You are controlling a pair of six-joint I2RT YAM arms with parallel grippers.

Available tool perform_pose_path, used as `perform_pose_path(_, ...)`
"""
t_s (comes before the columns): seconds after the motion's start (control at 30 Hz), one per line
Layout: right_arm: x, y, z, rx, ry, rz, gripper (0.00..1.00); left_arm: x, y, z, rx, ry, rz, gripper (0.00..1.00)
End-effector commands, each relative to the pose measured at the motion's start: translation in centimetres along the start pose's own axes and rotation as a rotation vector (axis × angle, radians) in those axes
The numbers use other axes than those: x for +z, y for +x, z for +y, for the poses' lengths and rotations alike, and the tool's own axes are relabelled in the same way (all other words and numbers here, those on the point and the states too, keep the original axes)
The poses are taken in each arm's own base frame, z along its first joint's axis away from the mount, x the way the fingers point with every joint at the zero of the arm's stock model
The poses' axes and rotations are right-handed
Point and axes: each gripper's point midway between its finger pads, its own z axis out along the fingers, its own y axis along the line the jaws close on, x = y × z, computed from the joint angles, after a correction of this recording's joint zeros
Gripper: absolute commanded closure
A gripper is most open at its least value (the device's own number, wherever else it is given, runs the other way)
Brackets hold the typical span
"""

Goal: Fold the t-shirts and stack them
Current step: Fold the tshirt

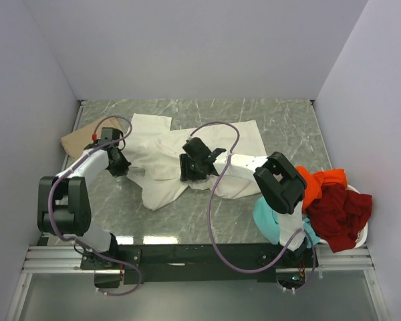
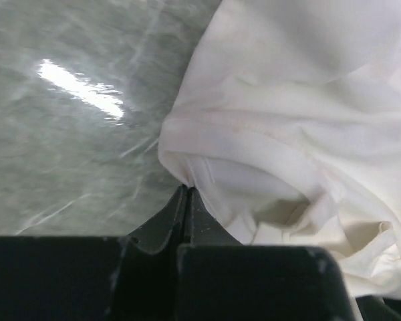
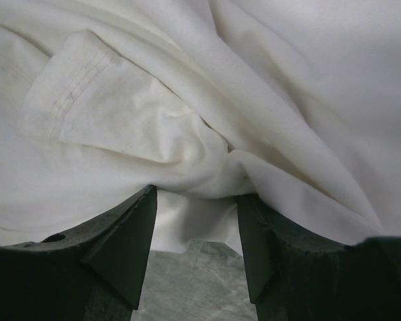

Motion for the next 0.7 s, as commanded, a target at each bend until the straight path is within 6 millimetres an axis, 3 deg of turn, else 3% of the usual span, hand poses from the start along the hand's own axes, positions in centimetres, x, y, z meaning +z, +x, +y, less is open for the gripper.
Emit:
perform_pose_path(0.0, 0.8, 2.1, -3.5, -0.009, 0.121, 0.077, 0.41, -2.7, -0.8, 1.0, 0.071, 0.003, 0.007, 0.99)
perform_pose_path(0.3, 0.9, 2.1, -3.8, -0.015, 0.135, 0.078, 0.41, -4.6, -0.9, 3.7, 0.083, -0.032, 0.047, 0.99)
perform_pose_path(0.5, 0.5, 1.5, -3.5, -0.038, 0.132, 0.064, 0.39, -5.7, -1.8, 2.6, 0.079, 0.027, 0.011, 0.98)
perform_pose_path(0.53, 0.3, 1.2, -3.2, -0.049, 0.119, 0.057, 0.38, -5.7, -1.9, 2.2, 0.079, 0.048, 0.012, 0.95)
perform_pose_path(0.67, -1.9, -0.7, -1.0, -0.099, 0.056, 0.001, 0.31, -5.9, -1.5, 1.2, 0.066, 0.107, 0.028, 0.59)
